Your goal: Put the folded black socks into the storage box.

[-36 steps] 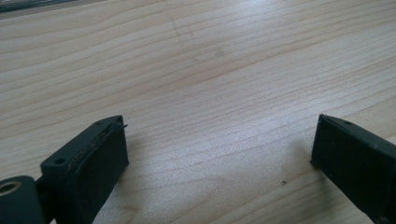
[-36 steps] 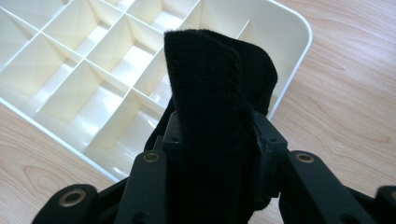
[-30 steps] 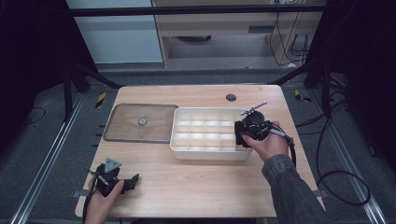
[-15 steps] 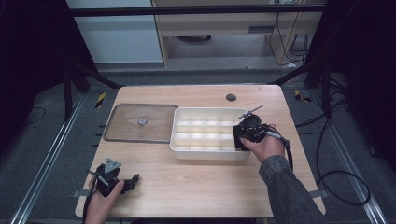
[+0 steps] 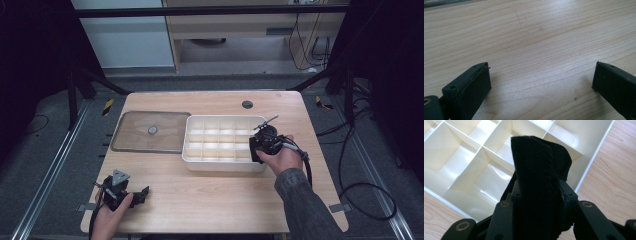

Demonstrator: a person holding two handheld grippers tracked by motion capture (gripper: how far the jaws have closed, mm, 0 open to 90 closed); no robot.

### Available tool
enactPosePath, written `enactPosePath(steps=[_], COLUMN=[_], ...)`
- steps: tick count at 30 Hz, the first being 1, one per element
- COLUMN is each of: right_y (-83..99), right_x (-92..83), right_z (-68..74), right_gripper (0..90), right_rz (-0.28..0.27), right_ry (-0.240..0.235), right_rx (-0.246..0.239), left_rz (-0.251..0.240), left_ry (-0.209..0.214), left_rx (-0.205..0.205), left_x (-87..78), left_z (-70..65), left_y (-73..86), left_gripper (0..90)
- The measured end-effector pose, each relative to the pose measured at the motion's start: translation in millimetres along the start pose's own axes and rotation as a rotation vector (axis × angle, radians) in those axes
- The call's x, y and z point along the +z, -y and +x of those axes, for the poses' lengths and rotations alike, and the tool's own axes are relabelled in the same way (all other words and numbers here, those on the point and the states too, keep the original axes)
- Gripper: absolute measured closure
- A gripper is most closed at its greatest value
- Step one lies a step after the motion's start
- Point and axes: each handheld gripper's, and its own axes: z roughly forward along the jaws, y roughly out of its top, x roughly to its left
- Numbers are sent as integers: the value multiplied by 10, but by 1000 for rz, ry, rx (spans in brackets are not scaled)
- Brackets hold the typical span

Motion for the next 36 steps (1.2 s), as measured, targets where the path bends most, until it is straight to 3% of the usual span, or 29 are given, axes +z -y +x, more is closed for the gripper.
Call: enactPosePath(steps=[36], right_y=[59], right_x=[88], right_z=[45], right_gripper=[648], right_rz=[34], right_ry=[4], right_rx=[13], left_rz=[5], left_ry=[-3], left_rx=[2], left_x=[5], left_z=[-9], left_y=[-4], left_gripper=[0])
